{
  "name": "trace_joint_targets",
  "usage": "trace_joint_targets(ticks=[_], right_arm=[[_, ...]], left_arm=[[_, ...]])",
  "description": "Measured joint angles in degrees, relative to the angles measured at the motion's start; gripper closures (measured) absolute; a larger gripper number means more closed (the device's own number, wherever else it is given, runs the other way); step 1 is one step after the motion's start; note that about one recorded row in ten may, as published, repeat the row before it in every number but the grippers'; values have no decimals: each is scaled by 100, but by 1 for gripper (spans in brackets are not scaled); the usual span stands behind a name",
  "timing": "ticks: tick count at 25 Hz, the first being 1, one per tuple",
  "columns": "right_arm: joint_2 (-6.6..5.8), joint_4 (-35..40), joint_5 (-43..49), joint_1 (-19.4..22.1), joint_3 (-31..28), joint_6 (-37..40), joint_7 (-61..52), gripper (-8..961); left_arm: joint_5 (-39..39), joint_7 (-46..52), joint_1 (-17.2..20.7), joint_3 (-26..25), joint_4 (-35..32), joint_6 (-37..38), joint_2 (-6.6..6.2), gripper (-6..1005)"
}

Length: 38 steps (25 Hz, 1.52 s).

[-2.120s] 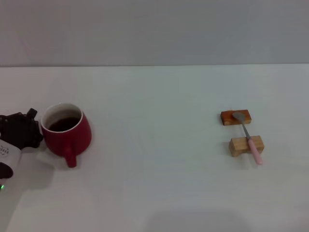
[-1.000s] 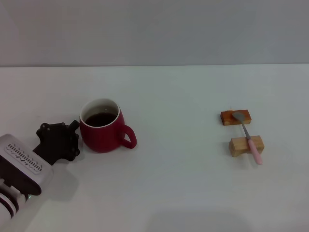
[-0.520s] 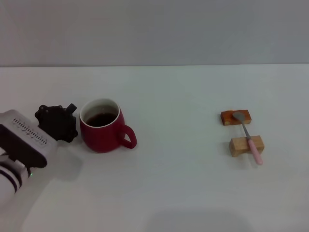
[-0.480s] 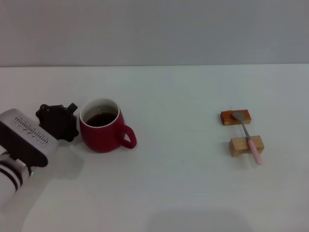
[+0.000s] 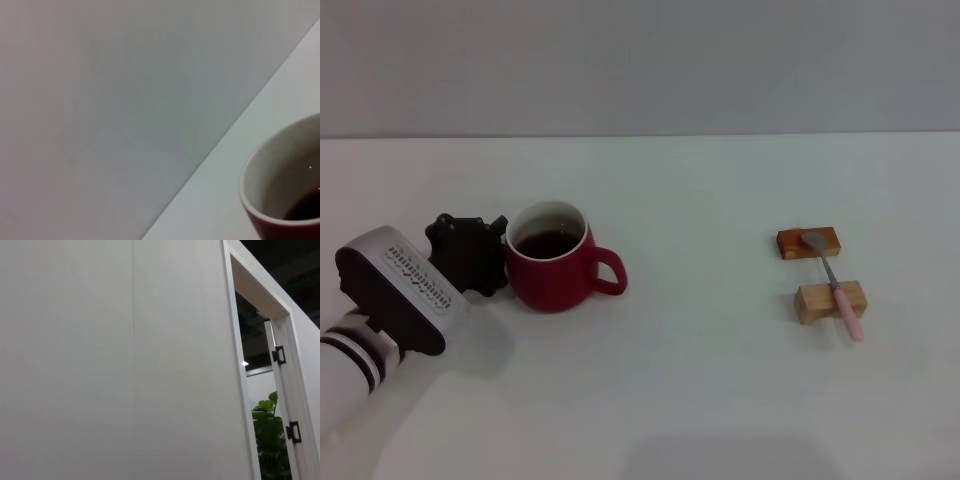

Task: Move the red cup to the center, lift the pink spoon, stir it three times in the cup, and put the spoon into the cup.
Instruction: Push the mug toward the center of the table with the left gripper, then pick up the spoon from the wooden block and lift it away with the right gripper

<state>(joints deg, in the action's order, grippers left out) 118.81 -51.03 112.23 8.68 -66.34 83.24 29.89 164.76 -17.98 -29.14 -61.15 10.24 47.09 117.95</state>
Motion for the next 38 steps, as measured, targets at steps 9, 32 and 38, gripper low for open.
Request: trace_joint_targets(ticks=[9,32,38], right_arm=[[-8,14,1,-14,-16,0,0,294],[22,-60,7,1,254,42,272,294],[35,-259,-229,8,910,170,378,294]], left_arm=[[4,11,181,361,212,60,15,992],[-39,549,408,-1598,561,68,56,990],[-50,1096,366,-3070,828,64,45,989]])
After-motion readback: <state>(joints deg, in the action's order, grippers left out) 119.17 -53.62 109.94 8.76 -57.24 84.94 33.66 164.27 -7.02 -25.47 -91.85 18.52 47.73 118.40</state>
